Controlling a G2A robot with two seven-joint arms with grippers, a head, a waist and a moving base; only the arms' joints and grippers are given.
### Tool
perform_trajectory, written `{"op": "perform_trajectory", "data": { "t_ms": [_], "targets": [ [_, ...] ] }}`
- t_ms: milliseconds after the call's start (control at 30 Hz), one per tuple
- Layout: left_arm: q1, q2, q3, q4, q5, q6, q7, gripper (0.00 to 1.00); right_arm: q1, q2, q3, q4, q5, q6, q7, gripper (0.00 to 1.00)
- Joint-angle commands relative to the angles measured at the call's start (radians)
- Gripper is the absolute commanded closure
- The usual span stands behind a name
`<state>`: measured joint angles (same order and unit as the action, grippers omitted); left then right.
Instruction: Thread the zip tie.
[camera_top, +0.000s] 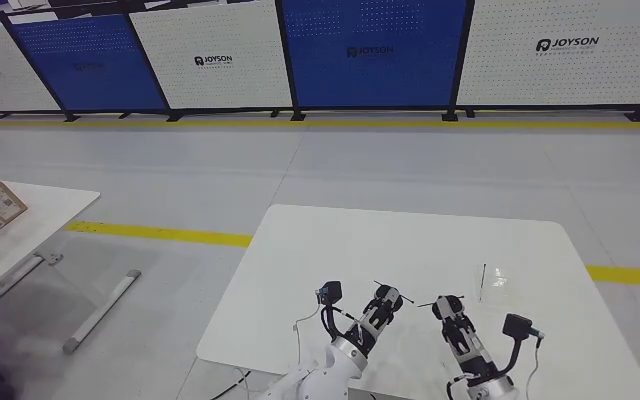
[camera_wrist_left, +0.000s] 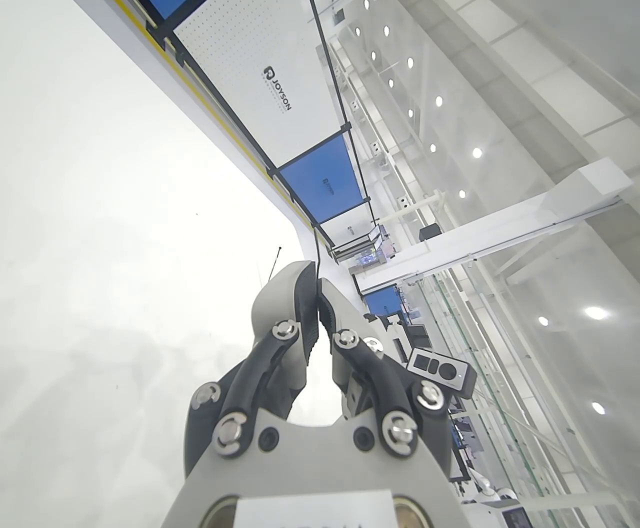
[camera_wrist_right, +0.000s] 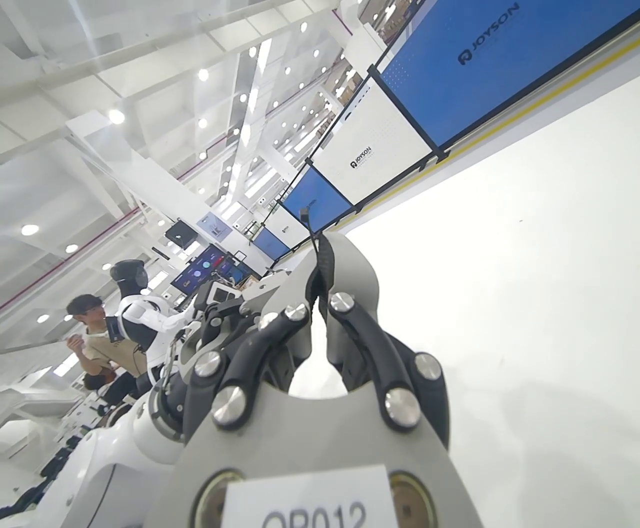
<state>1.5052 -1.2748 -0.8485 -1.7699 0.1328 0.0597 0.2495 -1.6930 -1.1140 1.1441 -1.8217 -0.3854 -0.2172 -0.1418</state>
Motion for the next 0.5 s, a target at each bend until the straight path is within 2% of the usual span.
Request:
{"op": "perform_trajectory", "data": {
  "t_ms": [0, 233, 467],
  "targets": [
    [0.0, 0.0, 0.0, 0.0, 0.0, 0.0, 0.0, 1.0, 0.011, -0.002, 0.005, 0.008, 0.024, 0.011, 0.027, 1.0],
    [0.0, 0.0, 0.0, 0.0, 0.0, 0.0, 0.0, 1.0, 0.035, -0.011, -0.003, 0.025, 0.032, 0.026, 0.056, 1.0],
    [0.0, 0.0, 0.0, 0.0, 0.0, 0.0, 0.0, 1.0, 0.031, -0.017, 0.006, 0.024, 0.035, 0.005, 0.038, 1.0]
  ]
}}
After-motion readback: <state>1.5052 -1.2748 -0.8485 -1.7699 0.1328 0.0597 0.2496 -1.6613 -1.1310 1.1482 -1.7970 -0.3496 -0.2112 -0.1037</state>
